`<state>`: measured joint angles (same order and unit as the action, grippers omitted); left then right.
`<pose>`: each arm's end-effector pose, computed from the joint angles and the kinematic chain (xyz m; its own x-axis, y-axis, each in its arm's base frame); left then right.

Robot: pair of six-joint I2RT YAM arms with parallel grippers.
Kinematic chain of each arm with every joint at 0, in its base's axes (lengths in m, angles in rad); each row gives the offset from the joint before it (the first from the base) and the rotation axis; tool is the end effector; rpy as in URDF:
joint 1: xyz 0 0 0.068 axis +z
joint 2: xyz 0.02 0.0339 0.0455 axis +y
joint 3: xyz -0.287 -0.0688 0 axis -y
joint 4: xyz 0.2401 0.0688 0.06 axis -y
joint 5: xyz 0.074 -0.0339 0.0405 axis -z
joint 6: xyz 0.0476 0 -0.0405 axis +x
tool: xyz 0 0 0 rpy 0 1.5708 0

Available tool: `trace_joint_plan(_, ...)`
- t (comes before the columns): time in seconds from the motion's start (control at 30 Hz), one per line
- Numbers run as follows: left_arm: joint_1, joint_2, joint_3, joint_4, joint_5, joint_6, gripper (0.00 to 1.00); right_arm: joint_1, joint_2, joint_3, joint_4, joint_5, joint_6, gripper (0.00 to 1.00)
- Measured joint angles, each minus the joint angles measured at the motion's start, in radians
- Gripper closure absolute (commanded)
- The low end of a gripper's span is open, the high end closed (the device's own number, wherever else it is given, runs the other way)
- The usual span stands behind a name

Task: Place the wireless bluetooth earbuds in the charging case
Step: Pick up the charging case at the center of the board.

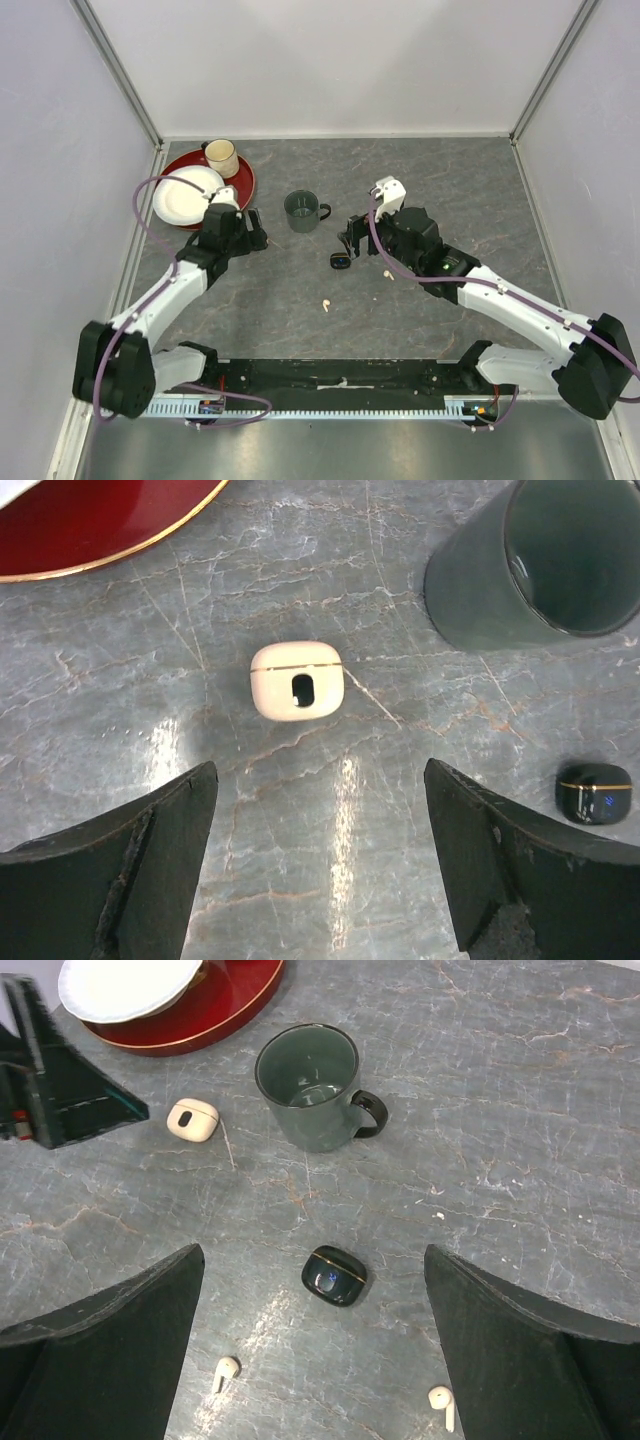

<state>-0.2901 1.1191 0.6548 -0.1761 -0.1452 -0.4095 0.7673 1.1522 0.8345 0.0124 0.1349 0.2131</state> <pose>0.2256 -0.0602 0.2455 -0.5936 -0.2339 -0.7700 -0.0703 0.9682 -0.2400 0.1957 0.1799 0.3213 -0.3374 -0.0343 -0.9407 -0.5363 0.8283 0.1622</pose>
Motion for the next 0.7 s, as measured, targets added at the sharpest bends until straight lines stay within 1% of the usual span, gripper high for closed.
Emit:
trace_joint_plan(0.13, 0.001, 0.14, 0.072, -0.005, 0.009, 0.019, 0.1, 0.0, -0.014, 0.0, 0.001, 0.005, 0.002, 0.02)
trace_joint_plan(0.4, 0.001, 0.375, 0.165, -0.01, 0.017, 0.04, 0.11, 0.0, -0.108, 0.0, 0.002, 0.063, -0.002, 0.02)
trace_joint_plan(0.7, 0.001, 0.504, 0.21, -0.011, 0.016, 0.042, 0.12, -0.002, -0.125, 0.0, -0.003, 0.09, -0.009, 0.02)
